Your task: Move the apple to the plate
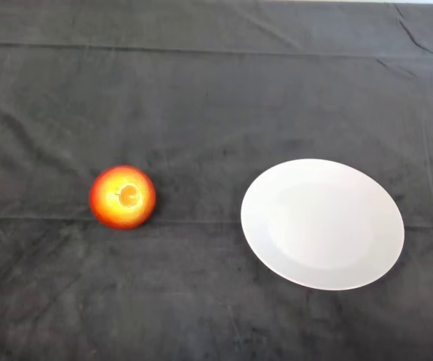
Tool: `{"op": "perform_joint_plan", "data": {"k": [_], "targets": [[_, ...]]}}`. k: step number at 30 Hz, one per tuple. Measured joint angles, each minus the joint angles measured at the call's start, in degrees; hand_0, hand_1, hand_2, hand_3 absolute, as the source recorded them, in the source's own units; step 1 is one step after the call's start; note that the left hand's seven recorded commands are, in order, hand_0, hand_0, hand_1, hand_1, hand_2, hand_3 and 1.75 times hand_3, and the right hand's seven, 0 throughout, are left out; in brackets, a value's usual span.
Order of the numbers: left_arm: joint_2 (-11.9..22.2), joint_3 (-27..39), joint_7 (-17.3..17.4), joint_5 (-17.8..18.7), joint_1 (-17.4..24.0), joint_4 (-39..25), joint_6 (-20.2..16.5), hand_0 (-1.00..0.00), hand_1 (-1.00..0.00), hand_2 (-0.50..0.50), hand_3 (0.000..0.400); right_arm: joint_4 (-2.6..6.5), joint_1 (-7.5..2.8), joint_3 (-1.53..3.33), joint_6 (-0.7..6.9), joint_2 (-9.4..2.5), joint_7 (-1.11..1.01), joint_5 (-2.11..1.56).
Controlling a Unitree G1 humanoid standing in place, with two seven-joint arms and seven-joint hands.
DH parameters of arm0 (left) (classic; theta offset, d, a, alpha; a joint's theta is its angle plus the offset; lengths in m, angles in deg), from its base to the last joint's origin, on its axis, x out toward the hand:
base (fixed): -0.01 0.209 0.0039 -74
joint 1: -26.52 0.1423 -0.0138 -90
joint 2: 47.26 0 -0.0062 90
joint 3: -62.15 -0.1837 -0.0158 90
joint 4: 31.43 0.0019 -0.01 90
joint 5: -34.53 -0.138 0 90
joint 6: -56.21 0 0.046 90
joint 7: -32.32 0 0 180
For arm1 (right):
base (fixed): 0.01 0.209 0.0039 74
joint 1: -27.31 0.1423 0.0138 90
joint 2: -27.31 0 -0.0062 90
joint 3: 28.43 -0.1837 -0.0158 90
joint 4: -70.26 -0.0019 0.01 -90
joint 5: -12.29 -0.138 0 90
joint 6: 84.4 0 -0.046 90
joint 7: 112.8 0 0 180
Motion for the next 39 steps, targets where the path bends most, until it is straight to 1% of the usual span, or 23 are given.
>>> {"op": "perform_joint_plan", "data": {"k": [13,16,21,24,28,34,39], "targets": [[-0.27,-0.13,-0.55,-2.70,-0.04,-0.69,0.00,0.00,0.00,0.00,0.000,0.00,0.00,0.00,0.00,0.00,0.00,0.00],[-0.90,-0.56,-0.57,-3.52,-0.20,-2.13,0.01,0.00,0.00,0.00,0.000,0.00,0.00,0.01,0.00,0.00,0.00,0.00],[-1.84,-1.13,-0.76,-5.35,-0.72,-2.62,0.06,0.00,0.00,0.00,0.000,0.00,0.00,0.00,0.00,0.00,0.00,0.00],[-2.42,-2.62,-0.78,-6.51,-0.76,-2.86,0.17,0.00,0.00,0.00,0.000,0.00,0.00,0.00,0.00,0.00,0.00,0.00],[-4.21,-3.46,-0.62,-8.20,-1.41,-3.13,0.34,0.00,0.00,0.00,0.000,0.00,0.00,0.00,0.00,0.00,0.00,0.00],[-5.80,-5.52,0.14,-10.76,-2.77,-3.46,1.30,0.00,0.00,0.00,0.000,0.00,0.00,0.01,0.00,0.00,0.00,0.00],[-6.70,-7.33,0.74,-12.13,-3.62,-4.43,2.12,0.00,0.00,0.00,0.000,0.00,0.00,0.00,0.00,0.00,0.01,0.00]]}}
